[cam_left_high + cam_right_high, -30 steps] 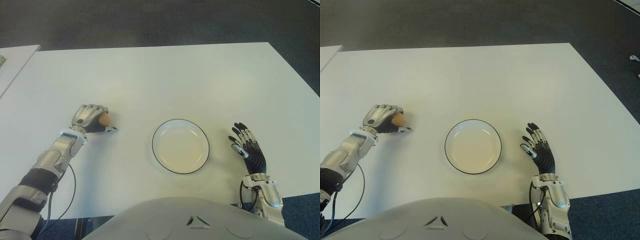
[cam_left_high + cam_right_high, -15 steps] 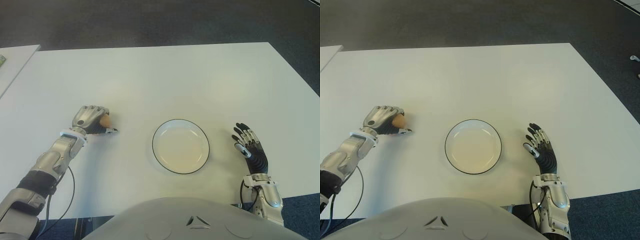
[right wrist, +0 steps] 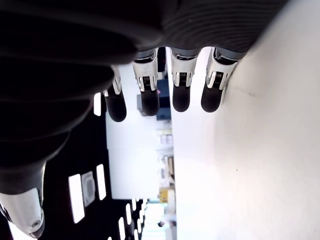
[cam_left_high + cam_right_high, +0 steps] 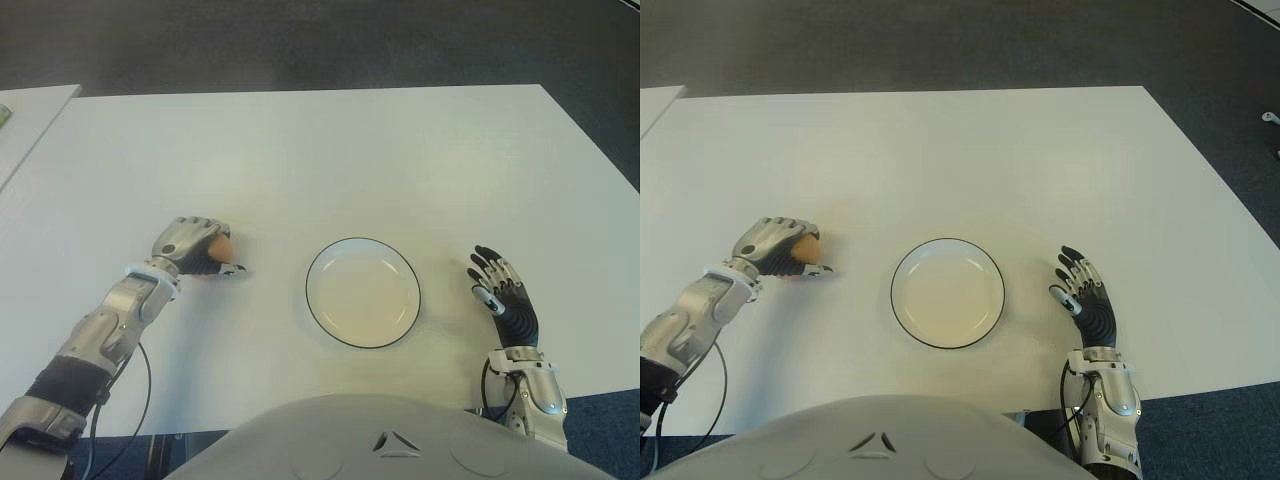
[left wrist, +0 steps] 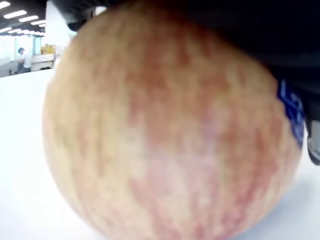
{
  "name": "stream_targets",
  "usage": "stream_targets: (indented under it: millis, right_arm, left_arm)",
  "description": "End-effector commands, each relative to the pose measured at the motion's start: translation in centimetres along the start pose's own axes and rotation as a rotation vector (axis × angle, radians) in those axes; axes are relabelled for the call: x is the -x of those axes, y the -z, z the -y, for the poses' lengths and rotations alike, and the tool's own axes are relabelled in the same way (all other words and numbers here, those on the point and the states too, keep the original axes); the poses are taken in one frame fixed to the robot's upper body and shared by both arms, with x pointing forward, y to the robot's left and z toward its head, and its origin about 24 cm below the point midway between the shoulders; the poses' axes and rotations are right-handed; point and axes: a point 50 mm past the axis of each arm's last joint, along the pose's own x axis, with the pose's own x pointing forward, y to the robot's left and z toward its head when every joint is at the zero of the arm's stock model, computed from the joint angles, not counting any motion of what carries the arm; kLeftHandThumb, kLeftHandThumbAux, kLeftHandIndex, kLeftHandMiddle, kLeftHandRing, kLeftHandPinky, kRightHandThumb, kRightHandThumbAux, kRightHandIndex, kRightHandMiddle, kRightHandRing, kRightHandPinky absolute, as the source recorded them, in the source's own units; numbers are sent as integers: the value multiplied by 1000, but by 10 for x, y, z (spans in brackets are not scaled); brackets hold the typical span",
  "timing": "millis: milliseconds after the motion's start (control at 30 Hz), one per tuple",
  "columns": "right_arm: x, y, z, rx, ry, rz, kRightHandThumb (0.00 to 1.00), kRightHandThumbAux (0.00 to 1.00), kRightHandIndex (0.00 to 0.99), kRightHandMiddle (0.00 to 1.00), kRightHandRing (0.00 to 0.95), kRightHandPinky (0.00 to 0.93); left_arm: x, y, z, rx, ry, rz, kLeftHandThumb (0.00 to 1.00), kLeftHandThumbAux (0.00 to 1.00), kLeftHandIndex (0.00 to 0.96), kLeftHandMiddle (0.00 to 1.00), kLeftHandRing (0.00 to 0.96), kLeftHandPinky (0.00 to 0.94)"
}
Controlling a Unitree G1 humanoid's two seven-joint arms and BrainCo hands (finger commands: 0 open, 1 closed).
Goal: Put the apples into the plate.
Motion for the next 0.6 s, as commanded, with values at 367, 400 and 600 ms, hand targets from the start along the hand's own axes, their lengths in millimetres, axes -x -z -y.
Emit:
stream_targets:
  millis: [367,400,600]
  right_arm:
    - [12,28,-4,-36,2,-174,260,615,163,125,90,132]
    - [13,28,-4,-36,0,-176,258,614,164,126,91,134]
    - [13,29,-7,-32,-5,-178,241,606,186,129,92,131]
  left_arm:
    - [15,-32,-102,-67,-297,81,744,694,444,826,791,682]
    - [15,-36,-105,-76,-300,98,744,694,444,827,791,655]
    - [10,-64,-109,-104,-297,197,745,694,444,845,814,746]
